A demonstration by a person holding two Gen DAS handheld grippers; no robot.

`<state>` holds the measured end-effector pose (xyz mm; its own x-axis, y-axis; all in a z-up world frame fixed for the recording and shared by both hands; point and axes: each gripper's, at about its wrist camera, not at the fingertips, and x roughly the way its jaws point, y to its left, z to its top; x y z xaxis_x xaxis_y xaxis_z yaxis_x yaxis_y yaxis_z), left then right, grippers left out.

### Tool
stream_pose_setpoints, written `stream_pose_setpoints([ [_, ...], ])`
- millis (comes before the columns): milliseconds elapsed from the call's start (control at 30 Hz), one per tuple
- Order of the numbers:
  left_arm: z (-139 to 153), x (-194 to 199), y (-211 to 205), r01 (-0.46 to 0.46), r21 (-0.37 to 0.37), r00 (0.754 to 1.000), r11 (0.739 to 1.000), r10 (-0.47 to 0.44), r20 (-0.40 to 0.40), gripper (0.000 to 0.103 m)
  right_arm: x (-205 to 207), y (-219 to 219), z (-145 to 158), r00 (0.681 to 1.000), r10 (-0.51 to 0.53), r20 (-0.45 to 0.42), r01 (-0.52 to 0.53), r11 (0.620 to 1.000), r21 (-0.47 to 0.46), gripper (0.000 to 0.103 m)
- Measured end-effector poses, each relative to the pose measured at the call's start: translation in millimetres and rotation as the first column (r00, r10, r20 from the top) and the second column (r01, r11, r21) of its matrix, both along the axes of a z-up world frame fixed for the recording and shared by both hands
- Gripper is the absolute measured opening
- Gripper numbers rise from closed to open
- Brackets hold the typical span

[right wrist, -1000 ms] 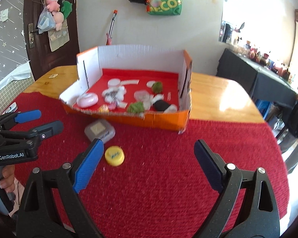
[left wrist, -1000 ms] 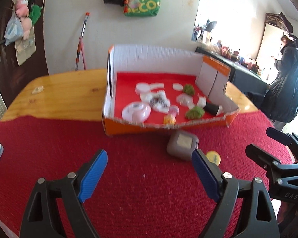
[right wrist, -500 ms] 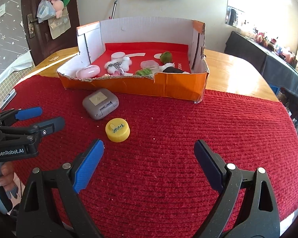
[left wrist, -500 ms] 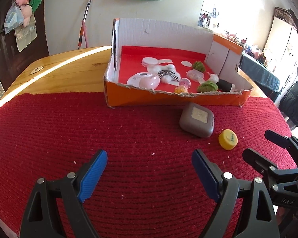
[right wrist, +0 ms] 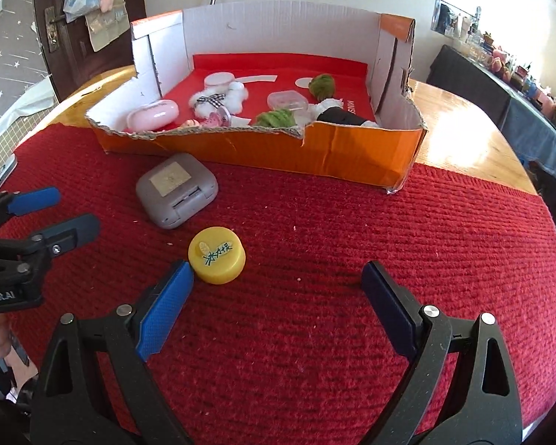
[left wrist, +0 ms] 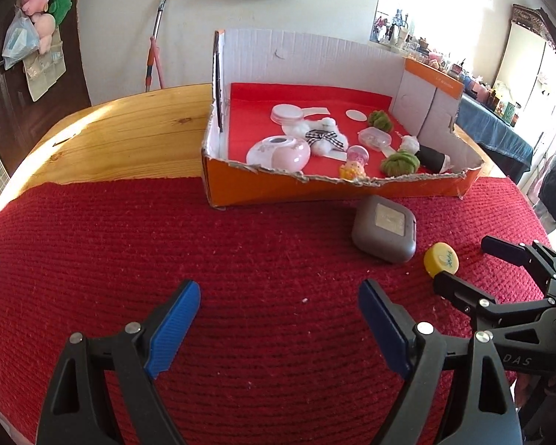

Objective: Organize objects
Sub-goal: 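Withdraw both tools from the box back over the red mat, then grasp the grey square case with the left tool while the right tool grasps the yellow bottle cap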

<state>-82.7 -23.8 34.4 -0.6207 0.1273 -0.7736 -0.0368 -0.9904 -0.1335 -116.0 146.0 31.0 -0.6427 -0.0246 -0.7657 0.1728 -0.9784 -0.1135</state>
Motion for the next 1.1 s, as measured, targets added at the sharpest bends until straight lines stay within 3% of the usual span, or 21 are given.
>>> stream_pose_setpoints([
  [267,-0.2,-14.5,17.2,0.054,-0.002,0.998,0.999,-0.054,0.008,0.089,-4.8,28.7,5.0,0.998,-0.054,0.010,0.054,0.999,0.000,0.093],
  [867,-1.5,-35.4,53.3,0.149,-0.028,0.989,0.988,-0.149,0.007,0.087,-9.6,45.2,11.8,0.996,0.091,0.026,-0.090,0.995,-0.036,0.093],
  [1100,-1.8,-41.0,60.8,0.191,-0.036,0.982,0.981,-0.191,0.007,0.079,-13.5,42.6,14.7,0.988,0.152,0.023,-0.150,0.988,-0.045,0.088],
])
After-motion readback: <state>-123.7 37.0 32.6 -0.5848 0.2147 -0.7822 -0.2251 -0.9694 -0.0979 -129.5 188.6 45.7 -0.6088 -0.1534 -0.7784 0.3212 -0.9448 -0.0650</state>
